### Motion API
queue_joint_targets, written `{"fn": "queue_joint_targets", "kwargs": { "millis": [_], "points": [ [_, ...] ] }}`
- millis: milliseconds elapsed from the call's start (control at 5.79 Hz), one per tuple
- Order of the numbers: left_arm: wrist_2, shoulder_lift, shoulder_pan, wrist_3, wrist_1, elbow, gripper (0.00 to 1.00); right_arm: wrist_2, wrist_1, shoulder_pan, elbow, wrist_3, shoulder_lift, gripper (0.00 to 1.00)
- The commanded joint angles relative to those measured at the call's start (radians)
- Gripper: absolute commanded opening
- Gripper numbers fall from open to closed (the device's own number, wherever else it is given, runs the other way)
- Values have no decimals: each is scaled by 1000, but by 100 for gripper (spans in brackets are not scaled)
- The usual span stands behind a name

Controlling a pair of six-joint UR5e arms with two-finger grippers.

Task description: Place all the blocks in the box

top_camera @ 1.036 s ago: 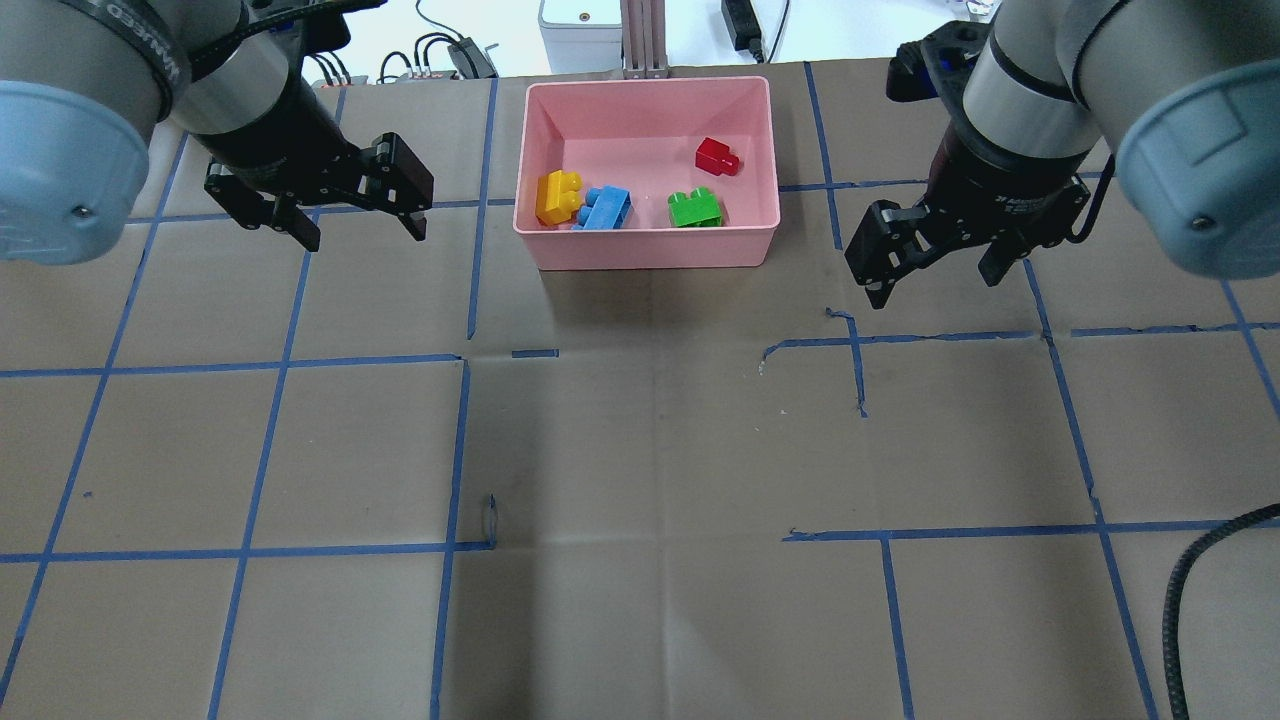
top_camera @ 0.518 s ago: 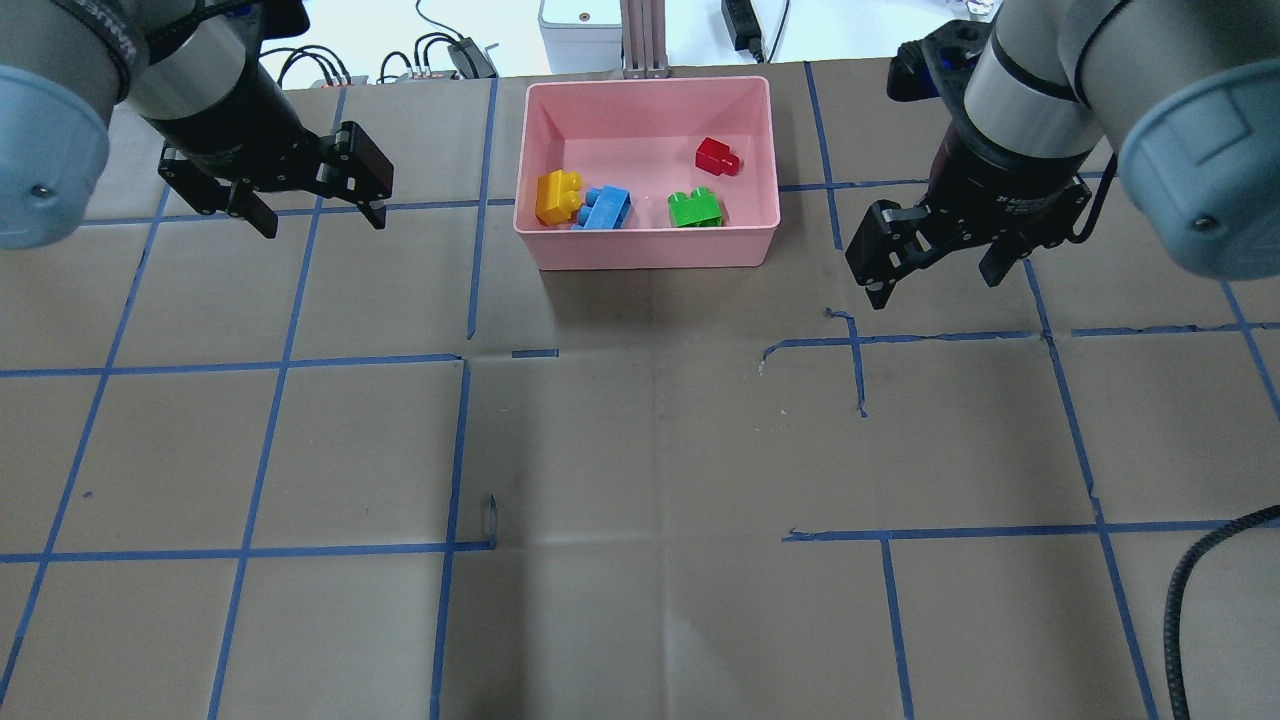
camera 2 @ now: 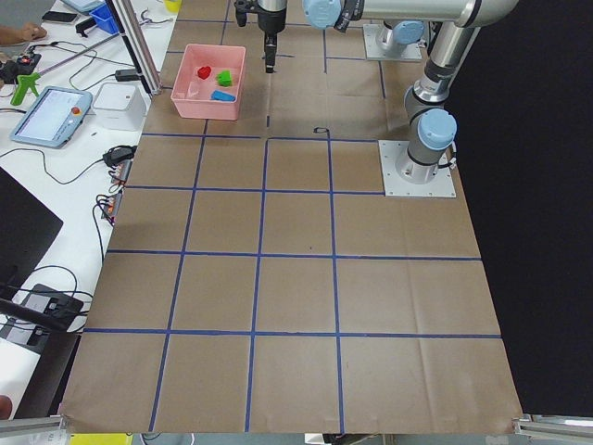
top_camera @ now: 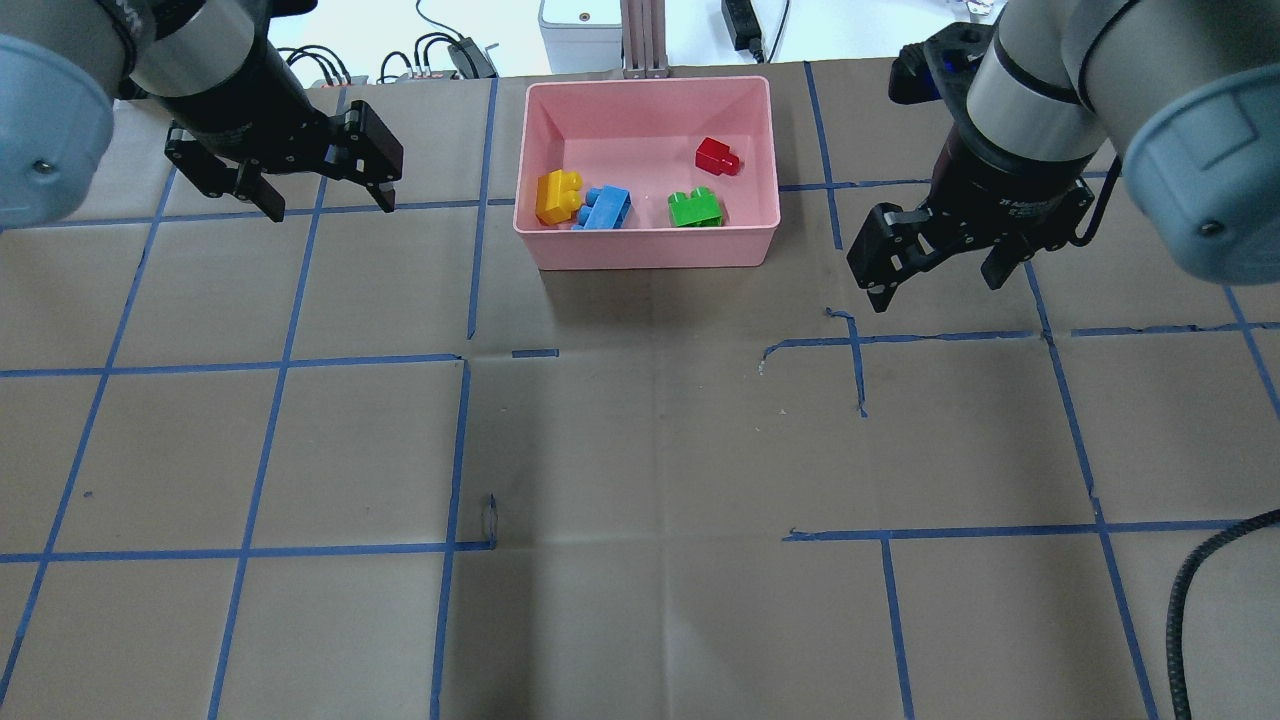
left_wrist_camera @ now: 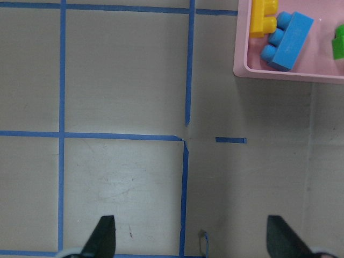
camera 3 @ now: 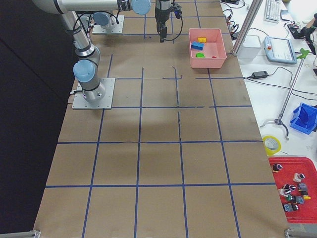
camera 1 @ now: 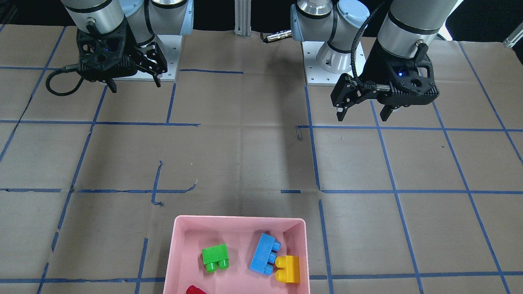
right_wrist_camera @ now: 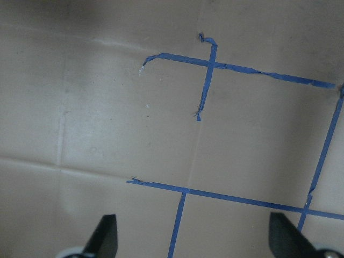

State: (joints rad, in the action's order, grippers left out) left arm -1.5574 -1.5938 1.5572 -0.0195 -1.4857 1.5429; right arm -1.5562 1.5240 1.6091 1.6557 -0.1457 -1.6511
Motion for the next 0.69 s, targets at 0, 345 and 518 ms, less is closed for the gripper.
{"fn": "queue_joint_targets", "kwargs": {
  "millis": [0, 345, 518],
  "points": [
    [-3, -5, 9, -3, -1, -1, 99, -1, -1, -2, 3, 0, -1, 100],
    [-3, -9, 9, 1, 1, -1, 99, 7, 2, 0, 7, 0, 7, 100],
    [-4, -9, 8, 3, 1, -3, 99, 8, 4, 0, 7, -2, 10, 100]
  ]
}}
